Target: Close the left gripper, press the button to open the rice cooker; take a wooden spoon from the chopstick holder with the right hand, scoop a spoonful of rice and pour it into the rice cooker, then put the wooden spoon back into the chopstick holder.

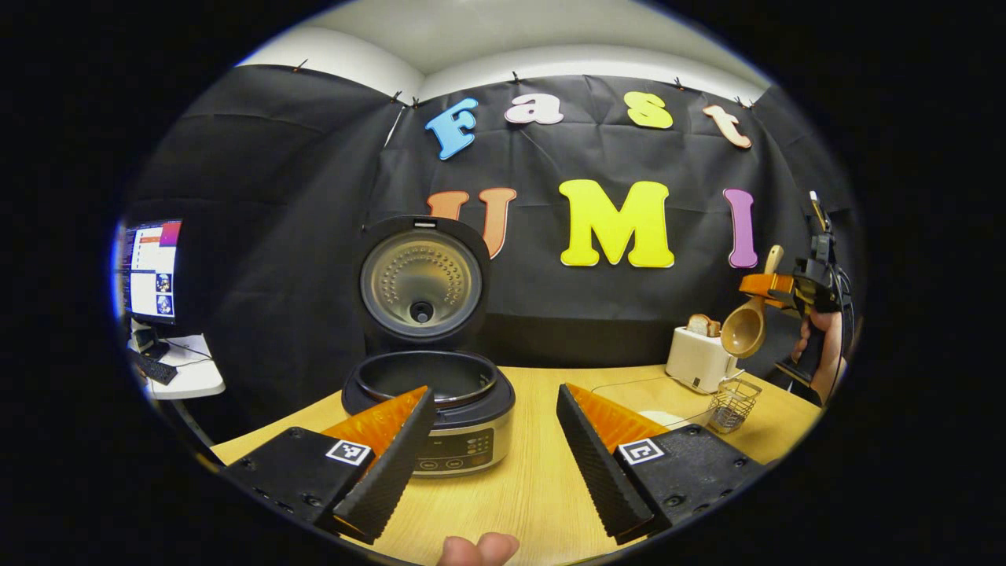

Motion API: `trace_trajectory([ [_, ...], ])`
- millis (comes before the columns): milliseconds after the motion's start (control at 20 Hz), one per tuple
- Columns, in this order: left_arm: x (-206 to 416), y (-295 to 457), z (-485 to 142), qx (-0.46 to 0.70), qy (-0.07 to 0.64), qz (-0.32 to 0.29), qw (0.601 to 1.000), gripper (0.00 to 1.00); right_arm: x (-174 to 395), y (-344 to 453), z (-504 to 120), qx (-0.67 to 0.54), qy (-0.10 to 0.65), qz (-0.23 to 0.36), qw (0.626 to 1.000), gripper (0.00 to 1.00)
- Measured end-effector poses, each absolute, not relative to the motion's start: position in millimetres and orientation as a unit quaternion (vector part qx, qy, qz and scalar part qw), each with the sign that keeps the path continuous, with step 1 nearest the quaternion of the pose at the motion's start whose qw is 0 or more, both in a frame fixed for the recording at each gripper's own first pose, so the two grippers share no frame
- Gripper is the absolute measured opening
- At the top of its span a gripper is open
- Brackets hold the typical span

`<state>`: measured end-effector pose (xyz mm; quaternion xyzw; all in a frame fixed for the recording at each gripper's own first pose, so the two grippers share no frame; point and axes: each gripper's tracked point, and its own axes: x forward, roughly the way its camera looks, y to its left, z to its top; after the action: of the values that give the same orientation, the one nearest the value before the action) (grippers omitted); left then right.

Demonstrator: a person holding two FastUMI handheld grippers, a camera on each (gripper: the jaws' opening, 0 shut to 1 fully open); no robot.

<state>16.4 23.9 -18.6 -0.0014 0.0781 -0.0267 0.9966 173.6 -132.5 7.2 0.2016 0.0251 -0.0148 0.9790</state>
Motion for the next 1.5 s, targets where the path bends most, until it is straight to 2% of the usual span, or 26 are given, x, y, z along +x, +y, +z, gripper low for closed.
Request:
trace_trajectory([
  [300, 16.9, 10.5, -17.2, 0.013, 0.083, -0.028, 0.996, 0.98, 177.8, -188.3, -49.8, 0.160, 0.052, -0.073, 0.983, 0.00],
  [800, 20.0, 18.4, -22.9, 0.017, 0.089, -0.020, 0.996, 0.98, 184.8, -191.5, -102.2, 0.106, 0.080, -0.105, 0.986, 0.00],
  [950, 20.3, 25.1, -22.7, 0.009, 0.087, -0.013, 0.996, 0.98, 181.3, -187.8, -98.6, 0.098, 0.079, -0.104, 0.987, 0.05],
  [1000, 19.8, 26.7, -22.7, 0.005, 0.086, -0.012, 0.996, 0.98, 180.9, -187.7, -94.5, 0.098, 0.074, -0.104, 0.987, 0.10],
  [1050, 19.8, 27.3, -23.0, 0.002, 0.087, -0.011, 0.996, 0.98, 178.8, -186.3, -88.1, 0.098, 0.066, -0.100, 0.988, 0.29],
  [1100, 19.8, 29.0, -22.6, 0.001, 0.086, -0.009, 0.996, 0.98, 177.0, -187.9, -81.8, 0.094, 0.058, -0.103, 0.989, 0.33],
  [1200, 18.9, 30.4, -20.8, 0.001, 0.085, -0.009, 0.996, 0.98, 170.3, -192.3, -68.1, 0.081, 0.039, -0.115, 0.989, 0.54],
  [1250, 18.6, 31.0, -18.8, 0.000, 0.083, -0.008, 0.997, 0.98, 164.6, -195.5, -59.7, 0.076, 0.028, -0.122, 0.989, 0.87],
  [1300, 18.9, 30.3, -16.7, -0.001, 0.081, -0.010, 0.997, 0.98, 158.8, -196.5, -51.1, 0.072, 0.018, -0.124, 0.990, 0.80],
  [1350, 19.4, 29.5, -14.6, -0.002, 0.078, -0.010, 0.997, 0.98, 152.5, -198.2, -45.6, 0.066, 0.010, -0.127, 0.990, 0.90],
  [1400, 19.4, 30.1, -11.2, -0.003, 0.075, -0.012, 0.997, 0.98, 145.5, -199.7, -38.6, 0.059, 0.002, -0.130, 0.990, 0.94],
  [1500, 23.7, 33.5, -2.8, 0.001, 0.069, -0.013, 0.998, 0.98, 128.4, -199.1, -26.7, 0.051, -0.009, -0.131, 0.990, 0.94],
])
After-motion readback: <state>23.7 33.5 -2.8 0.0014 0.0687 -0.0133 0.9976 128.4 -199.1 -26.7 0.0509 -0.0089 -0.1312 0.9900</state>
